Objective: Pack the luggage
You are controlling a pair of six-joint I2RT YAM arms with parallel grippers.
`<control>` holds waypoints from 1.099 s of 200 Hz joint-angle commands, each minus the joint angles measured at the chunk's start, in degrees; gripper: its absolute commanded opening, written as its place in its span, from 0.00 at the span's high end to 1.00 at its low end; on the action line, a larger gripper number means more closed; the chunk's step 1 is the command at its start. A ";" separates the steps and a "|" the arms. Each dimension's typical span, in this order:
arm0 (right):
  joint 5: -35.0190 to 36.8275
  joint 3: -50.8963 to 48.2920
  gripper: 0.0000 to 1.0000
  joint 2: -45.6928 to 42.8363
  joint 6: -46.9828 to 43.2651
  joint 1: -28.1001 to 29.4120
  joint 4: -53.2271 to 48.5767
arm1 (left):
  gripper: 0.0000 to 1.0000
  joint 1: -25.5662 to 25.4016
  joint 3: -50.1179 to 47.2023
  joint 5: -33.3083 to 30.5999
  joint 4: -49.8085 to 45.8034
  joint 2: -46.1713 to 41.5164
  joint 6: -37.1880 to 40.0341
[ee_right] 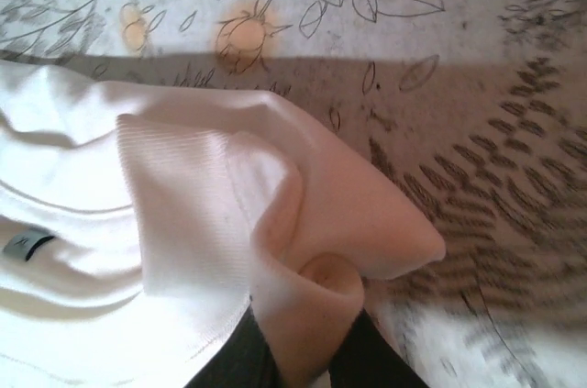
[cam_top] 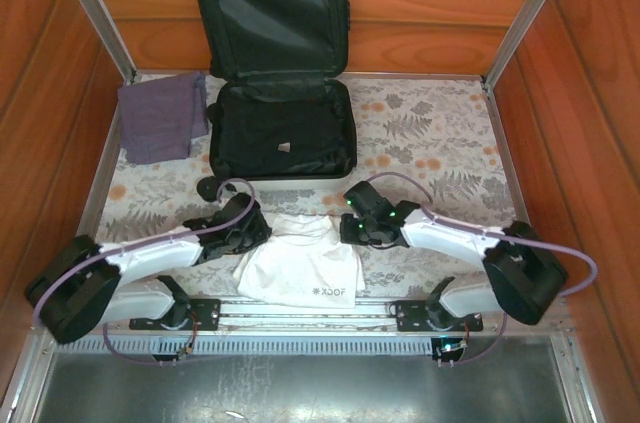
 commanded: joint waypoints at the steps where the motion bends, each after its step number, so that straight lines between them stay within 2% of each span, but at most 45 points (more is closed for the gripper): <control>1: 5.06 3.55 1.00 -6.27 -2.59 0.52 -8.49 | 1.00 -1.40 1.43 -3.42 -9.74 -9.56 1.24; 30: 10.47 7.87 1.00 -12.55 -7.42 0.40 -11.48 | 1.00 -1.24 6.34 -11.41 -18.13 -23.39 8.58; 54: 12.06 14.61 1.00 -12.80 -13.55 0.44 -12.62 | 1.00 -0.32 13.17 -15.10 -22.41 -26.26 15.92; 99: 16.63 28.68 1.00 -6.16 -22.58 0.23 -12.25 | 1.00 1.93 29.38 -17.77 -25.97 -17.54 30.01; 144: 19.15 38.96 1.00 2.42 -28.32 -2.84 -9.29 | 1.00 11.60 39.08 -14.60 -26.23 -8.33 39.36; 161: 18.43 41.39 1.00 5.92 -29.96 -4.95 -7.17 | 1.00 14.82 40.94 -14.24 -25.91 -5.10 41.71; 190: 15.08 45.30 1.00 12.30 -30.95 -9.58 -3.63 | 1.00 20.75 42.71 -9.20 -22.54 1.32 43.23; 220: 12.12 50.63 1.00 19.77 -31.75 -12.45 -1.32 | 1.00 24.28 42.95 -6.02 -16.47 8.02 43.14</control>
